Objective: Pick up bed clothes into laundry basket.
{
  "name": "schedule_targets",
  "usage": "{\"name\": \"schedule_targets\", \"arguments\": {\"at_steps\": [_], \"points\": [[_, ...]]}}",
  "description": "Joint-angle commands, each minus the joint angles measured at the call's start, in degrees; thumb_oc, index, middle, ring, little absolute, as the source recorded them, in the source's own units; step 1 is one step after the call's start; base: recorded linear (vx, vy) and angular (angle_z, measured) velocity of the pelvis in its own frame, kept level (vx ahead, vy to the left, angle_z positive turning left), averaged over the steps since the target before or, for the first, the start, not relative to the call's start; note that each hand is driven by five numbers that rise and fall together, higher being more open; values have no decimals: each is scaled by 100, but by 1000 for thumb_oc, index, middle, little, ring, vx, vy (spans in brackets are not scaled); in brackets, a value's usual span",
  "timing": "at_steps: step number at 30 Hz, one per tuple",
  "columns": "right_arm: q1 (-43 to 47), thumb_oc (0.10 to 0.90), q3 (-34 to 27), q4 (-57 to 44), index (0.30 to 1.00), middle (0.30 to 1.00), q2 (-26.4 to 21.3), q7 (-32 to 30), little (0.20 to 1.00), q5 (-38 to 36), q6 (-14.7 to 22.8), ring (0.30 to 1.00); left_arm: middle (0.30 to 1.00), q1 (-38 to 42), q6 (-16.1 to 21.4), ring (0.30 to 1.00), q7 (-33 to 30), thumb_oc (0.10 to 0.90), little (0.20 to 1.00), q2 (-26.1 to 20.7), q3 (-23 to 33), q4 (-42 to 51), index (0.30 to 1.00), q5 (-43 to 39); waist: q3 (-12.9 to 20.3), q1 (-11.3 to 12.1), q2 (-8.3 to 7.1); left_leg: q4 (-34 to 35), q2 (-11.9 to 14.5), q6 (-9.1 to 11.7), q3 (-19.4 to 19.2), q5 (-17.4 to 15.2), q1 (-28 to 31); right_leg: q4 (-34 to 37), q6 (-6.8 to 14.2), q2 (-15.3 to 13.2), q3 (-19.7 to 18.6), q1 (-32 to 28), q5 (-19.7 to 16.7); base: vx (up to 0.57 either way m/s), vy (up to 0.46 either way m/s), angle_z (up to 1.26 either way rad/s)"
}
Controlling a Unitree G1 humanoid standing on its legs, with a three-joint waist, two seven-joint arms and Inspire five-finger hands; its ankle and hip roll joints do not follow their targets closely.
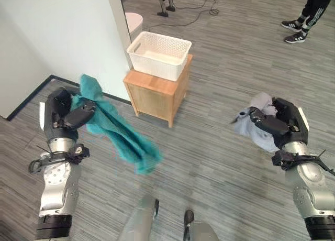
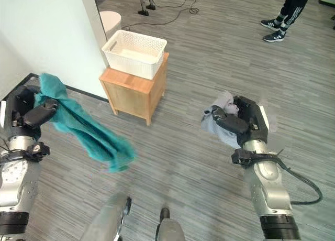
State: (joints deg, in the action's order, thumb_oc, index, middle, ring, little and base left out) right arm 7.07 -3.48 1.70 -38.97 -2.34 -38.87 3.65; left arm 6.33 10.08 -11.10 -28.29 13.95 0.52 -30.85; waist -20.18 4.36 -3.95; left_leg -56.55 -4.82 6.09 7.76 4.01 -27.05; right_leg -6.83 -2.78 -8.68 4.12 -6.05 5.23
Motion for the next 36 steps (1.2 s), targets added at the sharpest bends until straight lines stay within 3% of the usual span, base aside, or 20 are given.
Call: {"name": "schedule_targets", "arguments": {"at_steps": [1, 4, 5, 7, 8, 10, 12, 13, 15, 16, 17, 18, 20, 23, 28, 29, 30, 31, 33, 36], "points": [[951, 400, -44, -317, 300, 300, -538, 81, 300, 23, 729, 300, 300, 50, 810, 300, -137, 400, 300, -796, 573, 916, 300, 89, 735, 593, 73, 3832, 581, -148, -711, 457, 683, 752, 604, 615, -123, -670, 131, 764, -33, -32], [862, 400, -144, -273, 300, 300, -686, 65, 300, 199, 669, 300, 300, -6, 747, 300, -133, 400, 300, -815, 595, 968, 300, 173, 980, 710, 112, 5584, 388, -215, -1251, 636, 1194, 864, 668, 848, 19, -1213, 443, 640, -78, 8], [842, 400, -253, -224, 300, 300, -742, 20, 300, 220, 648, 300, 300, 32, 728, 300, -151, 400, 300, -827, 627, 995, 300, 226, 1077, 663, 92, 5529, 432, -244, -1720, 657, 1228, 842, 659, 900, 82, -1391, 556, 533, -81, 7], [896, 400, -260, -230, 300, 300, -652, 53, 300, 290, 634, 300, 300, 46, 728, 300, -145, 400, 300, -812, 627, 1026, 300, 289, 1267, 668, 101, 5584, 484, -397, -1959, 694, 1488, 500, 680, 899, 247, -1429, 675, 514, -30, 24], [874, 400, -302, -216, 300, 300, -572, 57, 300, 302, 576, 300, 300, -6, 692, 300, -134, 400, 300, -836, 710, 1061, 300, 344, 1353, 731, -27, 5592, 354, -515, -1931, 582, 1619, 55, 834, 802, 302, -1319, 585, 496, 15, 48], [851, 400, -392, -210, 300, 300, -263, 23, 300, 322, 622, 300, 300, -35, 643, 300, -172, 400, 300, -816, 772, 1054, 300, 424, 1415, 784, -119, 5553, 297, -782, -2010, 266, 1904, -1770, 1554, 577, 328, -760, -701, 313, 44, 30], [863, 400, -383, -233, 300, 300, -168, -3, 300, 388, 639, 300, 300, -52, 655, 300, -189, 400, 300, -809, 747, 1051, 300, 419, 1373, 708, -32, 5582, 389, -808, -1977, 165, 2149, -2351, 1700, 488, 413, -416, -1025, 346, 3, 30], [888, 400, -344, -271, 300, 300, -90, -30, 300, 548, 578, 300, 300, -32, 694, 300, -220, 400, 300, -827, 728, 1082, 300, 352, 1266, 520, 220, 5642, 595, -837, -1893, 37, 2528, -3188, 1660, 329, 628, 97, -947, 519, -34, 36], [918, 400, -308, -238, 300, 300, -85, -59, 300, 574, 550, 300, 300, -11, 685, 300, -209, 400, 300, -832, 685, 1100, 300, 338, 1192, 392, 256, 5696, 569, -855, -1744, -48, 2710, -3554, 1560, 152, 732, 426, -740, 335, -112, 80], [1020, 400, -300, -150, 300, 300, -142, -133, 300, 556, 526, 300, 300, 91, 663, 300, -155, 400, 300, -919, 555, 1112, 300, 240, 1158, 316, 301, 5735, 634, -747, -1567, -152, 2970, -3123, 1352, -384, 840, 625, -599, 229, -169, 71], [1023, 400, -300, -149, 300, 300, -144, -134, 300, 556, 526, 300, 300, 95, 664, 300, -154, 400, 300, -919, 554, 1109, 300, 240, 1149, 302, 303, 5737, 634, -744, -1551, -150, 2977, -3117, 1349, -385, 859, 608, -596, 486, -449, 48], [1216, 400, -298, -95, 300, 300, -353, -210, 300, 481, 582, 300, 300, 270, 669, 300, -108, 400, 300, -1074, 392, 1160, 300, 112, 1128, 307, 254, 5699, 699, -553, -1271, -339, 3102, -2258, 1240, -873, 786, 784, -625, 420, -491, 49], [1505, 400, -146, 96, 300, 300, -729, -251, 300, 398, 562, 300, 300, 448, 695, 300, -57, 400, 300, -1274, 175, 1065, 300, -22, 1121, 211, 130, 5617, 715, -351, -919, -589, 3233, -864, 1307, -957, 474, 725, -689, 452, -521, 88], [1993, 400, 180, 271, 300, 300, -1857, -26, 300, 802, 364, 300, 300, 738, 748, 300, 104, 400, 300, -1429, -189, 882, 300, -207, 1180, -52, -60, 5628, 788, -91, -328, -864, 3397, 854, 1675, -888, -579, 876, -984, 373, -384, 100], [3927, 400, 1598, 599, 300, 300, -3402, 160, 300, 1219, 334, 300, 300, 592, 809, 300, 360, 400, 300, -1200, -231, 639, 300, -460, 1307, -29, -378, 5536, 1231, 250, 20, -868, 3467, 729, 1675, -680, -634, 963, -1013, 216, -349, 76], [4751, 400, 2286, 812, 300, 300, -3668, 173, 300, 1291, 330, 300, 300, 417, 807, 300, 412, 400, 300, -1027, -204, 617, 300, -561, 1327, -51, -352, 5184, 1446, 322, 185, -710, 3367, 639, 1577, -511, -605, 908, -911, 256, -587, 23], [5922, 400, 3239, 1154, 300, 300, -4028, 130, 300, 1402, 318, 300, 300, 308, 815, 300, 479, 400, 300, -865, -222, 572, 300, -757, 1194, -2, -438, 4165, 1510, 310, 176, -119, 2857, 659, 1352, -396, -371, 627, -813, 187, -358, 27], [6118, 400, 3432, 1202, 300, 300, -4012, 130, 300, 1388, 324, 300, 300, 296, 815, 300, 480, 400, 300, -830, -191, 569, 300, -757, 1210, -53, -399, 4146, 1508, 306, 195, -145, 2836, 672, 1357, -398, -346, 618, -798, 119, -357, 28], [7282, 400, 4489, 1506, 300, 300, -4327, 9, 300, 1831, 278, 300, 300, 242, 769, 300, 463, 400, 300, -677, -274, 507, 300, -831, 1011, -60, -575, 2988, 1626, 166, -362, 99, 2314, 701, 1025, -292, -33, 205, -615, 75, -389, 57], [8382, 400, 5462, 1981, 300, 300, -4410, -147, 300, 2179, 265, 300, 300, 171, 777, 300, 544, 400, 300, -660, -414, 565, 300, -832, 982, 13, -632, 2899, 1442, 241, -926, 129, 1849, 829, 928, -145, 201, -75, -491, 89, -337, 82]]}}
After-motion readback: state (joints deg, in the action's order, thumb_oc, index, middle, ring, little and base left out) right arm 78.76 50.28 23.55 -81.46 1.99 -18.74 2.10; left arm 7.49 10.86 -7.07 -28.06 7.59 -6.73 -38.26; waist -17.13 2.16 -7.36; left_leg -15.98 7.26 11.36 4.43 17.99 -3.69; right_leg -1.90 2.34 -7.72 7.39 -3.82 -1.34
